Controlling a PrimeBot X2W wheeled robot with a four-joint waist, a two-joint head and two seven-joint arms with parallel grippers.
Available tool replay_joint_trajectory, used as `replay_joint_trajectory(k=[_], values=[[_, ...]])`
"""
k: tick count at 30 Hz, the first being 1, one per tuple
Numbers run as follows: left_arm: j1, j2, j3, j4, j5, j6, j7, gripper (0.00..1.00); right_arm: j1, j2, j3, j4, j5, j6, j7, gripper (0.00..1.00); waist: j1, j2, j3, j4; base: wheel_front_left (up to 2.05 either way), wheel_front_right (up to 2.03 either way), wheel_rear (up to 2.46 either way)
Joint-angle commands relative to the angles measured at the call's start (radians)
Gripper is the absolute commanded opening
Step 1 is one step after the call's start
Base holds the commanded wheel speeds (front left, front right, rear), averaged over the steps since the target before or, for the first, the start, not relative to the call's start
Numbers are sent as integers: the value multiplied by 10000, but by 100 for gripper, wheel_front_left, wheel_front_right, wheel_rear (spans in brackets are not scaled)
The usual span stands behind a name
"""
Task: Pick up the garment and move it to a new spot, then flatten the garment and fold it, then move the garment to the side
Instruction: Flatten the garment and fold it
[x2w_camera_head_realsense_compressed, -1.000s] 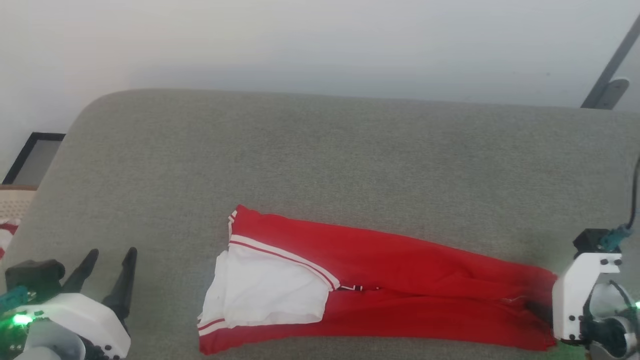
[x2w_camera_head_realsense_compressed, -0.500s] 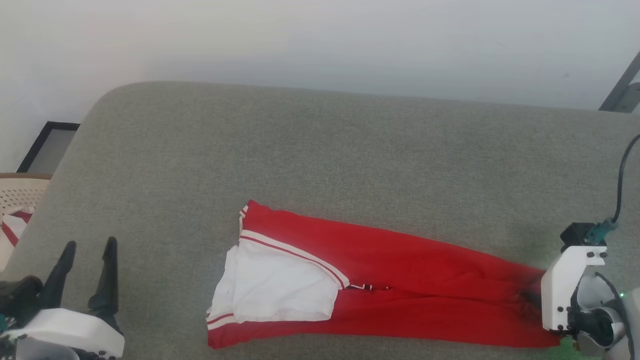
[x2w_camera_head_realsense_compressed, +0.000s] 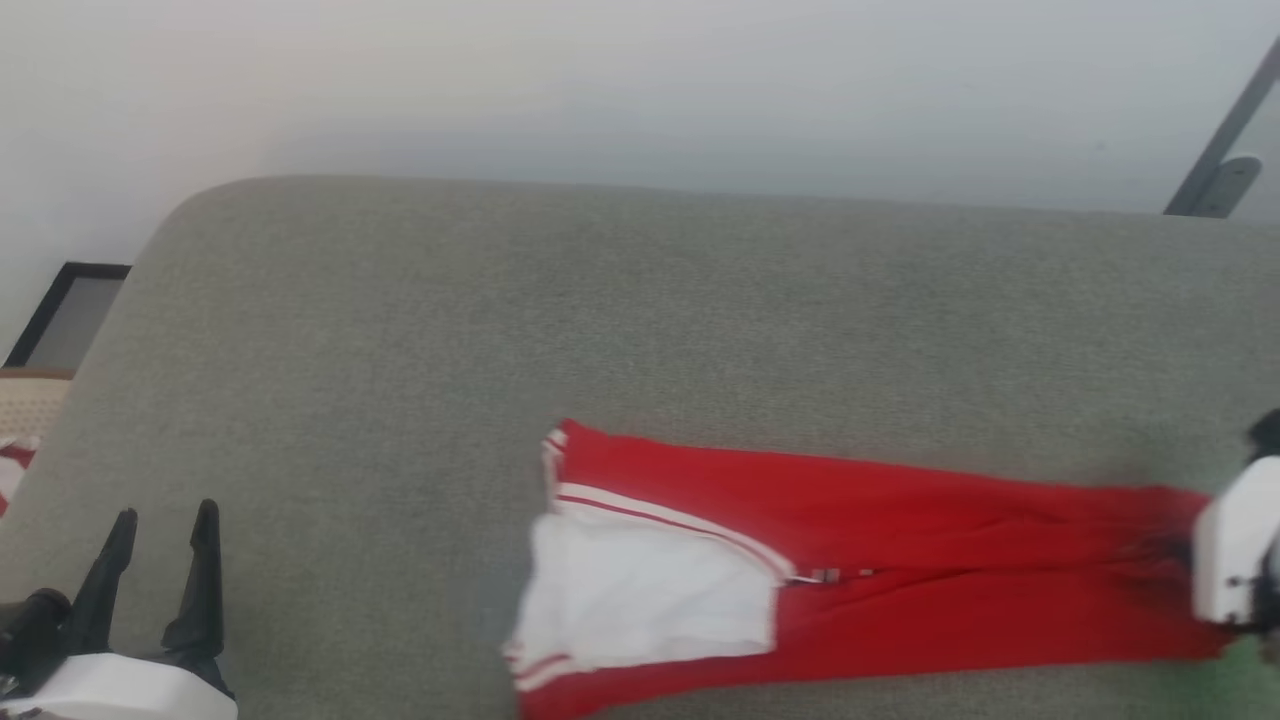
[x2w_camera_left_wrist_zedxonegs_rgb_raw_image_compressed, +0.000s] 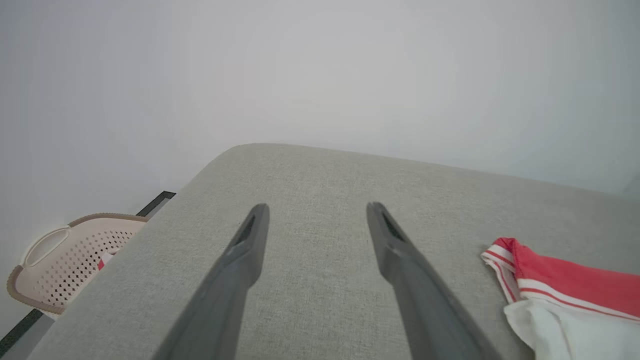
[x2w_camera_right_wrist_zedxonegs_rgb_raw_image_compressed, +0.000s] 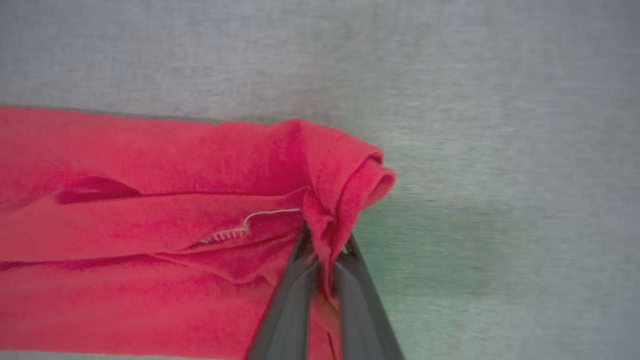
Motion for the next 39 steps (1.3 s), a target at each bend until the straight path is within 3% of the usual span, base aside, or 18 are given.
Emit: replay_joint_trajectory(k=[1,6,13,23,29,39], values=[[-5,-93,140,27,141,-95,-36,100,-187,-237,-122,155,-106,-26,-148,0,0,-1,-27,-90,0,0,0],[-60,-361,387,173,406,-354,-36,100,-564,-832,-419,827,-509,-25,-466,0,0,-1,-114,-320,0,0,0],[-46,-621,630,301,719,-574,-37,100,-889,-973,-81,904,-533,-25,-479,0,0,-1,-273,-582,0,0,0],[147,-887,793,378,894,-736,-37,100,-53,-229,1370,-2189,2099,-19,296,0,0,-1,-557,-623,0,0,0],[-8,-931,652,453,942,-821,-36,100,141,326,2472,-3594,2421,-17,466,0,0,-1,-594,-321,0,0,0],[-525,-913,288,618,957,-922,24,100,-569,1804,4245,-3059,1951,-17,-38,0,0,-1,-559,351,0,0,0]])
